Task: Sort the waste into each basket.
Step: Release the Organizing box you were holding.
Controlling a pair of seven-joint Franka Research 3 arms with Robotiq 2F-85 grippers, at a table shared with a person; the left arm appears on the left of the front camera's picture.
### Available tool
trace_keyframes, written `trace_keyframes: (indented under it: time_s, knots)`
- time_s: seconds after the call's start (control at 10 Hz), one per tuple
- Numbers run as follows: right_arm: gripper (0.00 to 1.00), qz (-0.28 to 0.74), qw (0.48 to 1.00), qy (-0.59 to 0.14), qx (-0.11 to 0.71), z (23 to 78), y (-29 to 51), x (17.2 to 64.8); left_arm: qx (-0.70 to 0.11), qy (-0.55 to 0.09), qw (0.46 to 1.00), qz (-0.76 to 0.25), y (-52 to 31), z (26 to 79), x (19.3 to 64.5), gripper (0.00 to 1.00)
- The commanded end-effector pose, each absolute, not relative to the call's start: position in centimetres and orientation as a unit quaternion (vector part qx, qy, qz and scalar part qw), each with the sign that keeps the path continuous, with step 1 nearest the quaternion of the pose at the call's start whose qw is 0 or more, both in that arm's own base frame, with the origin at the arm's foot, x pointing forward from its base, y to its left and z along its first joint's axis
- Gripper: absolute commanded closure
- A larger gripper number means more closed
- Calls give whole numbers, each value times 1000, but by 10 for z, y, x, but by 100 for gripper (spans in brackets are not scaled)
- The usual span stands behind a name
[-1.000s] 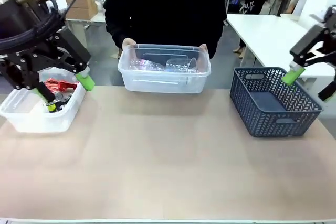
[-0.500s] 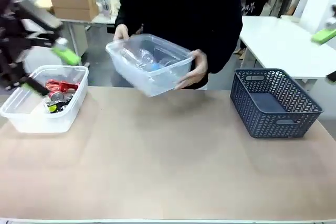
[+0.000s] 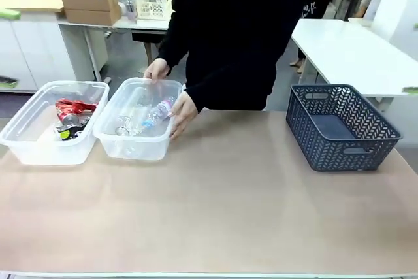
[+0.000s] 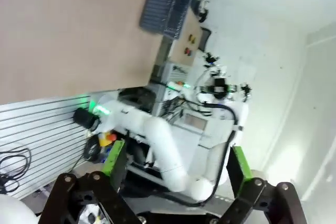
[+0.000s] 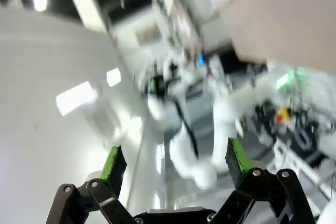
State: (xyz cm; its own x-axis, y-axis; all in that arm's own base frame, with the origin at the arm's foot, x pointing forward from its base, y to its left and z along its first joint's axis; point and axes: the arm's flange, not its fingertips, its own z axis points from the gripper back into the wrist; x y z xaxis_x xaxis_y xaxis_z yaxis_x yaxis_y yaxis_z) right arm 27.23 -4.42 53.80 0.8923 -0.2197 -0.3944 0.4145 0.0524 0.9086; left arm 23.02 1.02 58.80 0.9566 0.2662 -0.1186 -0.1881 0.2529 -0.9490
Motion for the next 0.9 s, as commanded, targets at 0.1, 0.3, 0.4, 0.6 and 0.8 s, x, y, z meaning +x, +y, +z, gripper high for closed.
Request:
trace_keyframes:
  time_s: [0.1, 0.3, 0.4, 0.6, 0.8]
  knots:
    - [0, -163, 720, 109, 665, 556, -45, 258, -594, -33, 791, 144, 10, 588, 230, 0]
    - [0, -163, 720, 109, 665, 556, -45, 258, -594, -33, 791, 144, 10, 588, 230, 0]
    - [0, -163, 720, 109, 665, 556, -45, 258, -594, -33, 791, 144, 10, 588, 230, 0]
    - [0, -163, 720, 109, 665, 556, -45, 258, -594, -33, 791, 144, 10, 588, 230, 0]
    - [0, -163, 720, 109, 665, 556, -45, 258, -594, -33, 791, 144, 10, 588, 230, 0]
